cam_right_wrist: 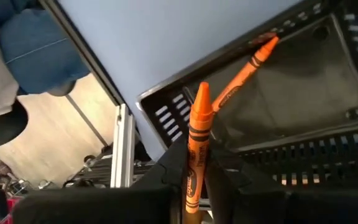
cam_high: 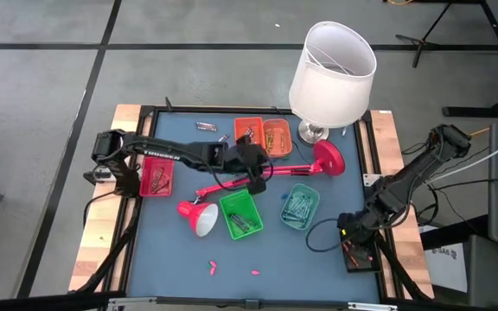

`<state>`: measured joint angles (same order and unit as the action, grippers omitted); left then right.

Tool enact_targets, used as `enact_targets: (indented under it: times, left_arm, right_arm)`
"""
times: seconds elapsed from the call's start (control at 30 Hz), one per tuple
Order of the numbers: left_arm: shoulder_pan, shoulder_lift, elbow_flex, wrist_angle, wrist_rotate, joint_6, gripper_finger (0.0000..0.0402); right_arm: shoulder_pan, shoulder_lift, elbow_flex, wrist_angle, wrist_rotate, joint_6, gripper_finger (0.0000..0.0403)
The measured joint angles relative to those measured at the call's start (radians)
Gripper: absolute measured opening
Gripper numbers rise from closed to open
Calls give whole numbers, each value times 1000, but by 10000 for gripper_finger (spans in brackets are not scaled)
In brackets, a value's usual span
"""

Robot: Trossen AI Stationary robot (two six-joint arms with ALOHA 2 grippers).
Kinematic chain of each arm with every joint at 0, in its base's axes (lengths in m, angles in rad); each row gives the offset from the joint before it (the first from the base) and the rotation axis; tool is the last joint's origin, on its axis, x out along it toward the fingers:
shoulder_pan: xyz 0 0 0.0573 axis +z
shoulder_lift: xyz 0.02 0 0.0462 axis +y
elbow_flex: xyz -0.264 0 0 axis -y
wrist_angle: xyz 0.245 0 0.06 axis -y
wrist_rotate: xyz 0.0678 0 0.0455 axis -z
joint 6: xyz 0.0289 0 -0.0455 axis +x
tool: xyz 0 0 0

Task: Sort crayons
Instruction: Put the orange crayon into the black bin, then put the gray crayon into the orange bin

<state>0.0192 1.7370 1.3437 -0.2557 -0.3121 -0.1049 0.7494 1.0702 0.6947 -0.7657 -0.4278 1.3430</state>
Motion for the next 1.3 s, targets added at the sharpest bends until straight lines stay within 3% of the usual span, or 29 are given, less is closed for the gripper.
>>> enact_targets:
  times: [0.23,0.4,0.67,0.93,1.1,1.3]
  left_arm:
    - [108,-5,0,-238,123,-76,85]
    - [179,-6,0,-407,147,-77,85]
    - [296,-6,0,-565,147,-71,85]
    - [417,3,-33,-535,151,-68,86]
    - [483,3,-128,-479,150,-72,86]
    - [528,4,-250,-336,200,-76,85]
  right_arm:
    - [4,49,0,0,-1,17,91]
    - [4,61,0,1,24,-14,131]
    - [4,60,0,9,79,-14,132]
    - [3,60,0,16,172,-16,130]
    - [3,60,0,85,232,-42,129]
    - [3,60,0,202,379,-141,129]
